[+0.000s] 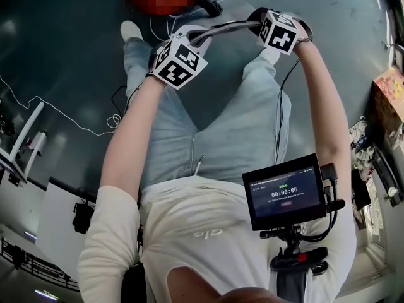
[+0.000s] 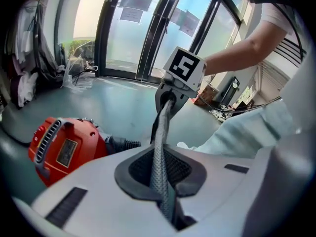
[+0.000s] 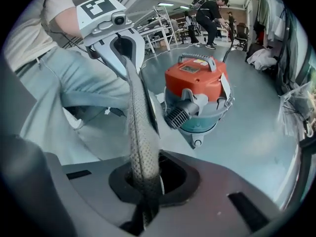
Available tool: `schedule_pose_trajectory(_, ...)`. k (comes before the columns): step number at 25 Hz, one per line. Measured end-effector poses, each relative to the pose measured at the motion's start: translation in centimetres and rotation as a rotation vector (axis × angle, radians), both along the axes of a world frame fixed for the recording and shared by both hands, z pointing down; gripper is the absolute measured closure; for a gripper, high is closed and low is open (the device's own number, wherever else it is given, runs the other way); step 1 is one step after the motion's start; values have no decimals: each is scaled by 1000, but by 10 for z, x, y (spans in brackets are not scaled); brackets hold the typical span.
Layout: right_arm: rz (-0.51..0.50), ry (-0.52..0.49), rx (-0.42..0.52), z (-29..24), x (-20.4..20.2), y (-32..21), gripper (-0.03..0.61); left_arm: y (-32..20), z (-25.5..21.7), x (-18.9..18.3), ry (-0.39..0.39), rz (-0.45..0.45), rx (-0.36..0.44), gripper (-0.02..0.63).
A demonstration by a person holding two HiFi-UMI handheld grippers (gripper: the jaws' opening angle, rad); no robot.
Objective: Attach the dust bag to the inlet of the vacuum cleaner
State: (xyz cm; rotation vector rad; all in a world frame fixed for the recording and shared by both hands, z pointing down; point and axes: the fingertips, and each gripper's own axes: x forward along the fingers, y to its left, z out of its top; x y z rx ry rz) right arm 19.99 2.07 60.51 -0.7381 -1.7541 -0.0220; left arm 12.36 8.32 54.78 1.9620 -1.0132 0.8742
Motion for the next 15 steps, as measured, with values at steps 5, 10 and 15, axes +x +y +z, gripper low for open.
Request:
schedule_pose_trajectory(5,-24,-25,79,77,-22,-1,561,11,75,-15,-42,-31,24,597)
schedule_pose_trajectory(10,-74,-86,203,114,-43,-5,561,16,111,-22,-115,-43,69,597)
schedule_pose_trajectory(15,-58,-97,230,117,-56,-13,561,14,114,-16,-105,-43,60,597)
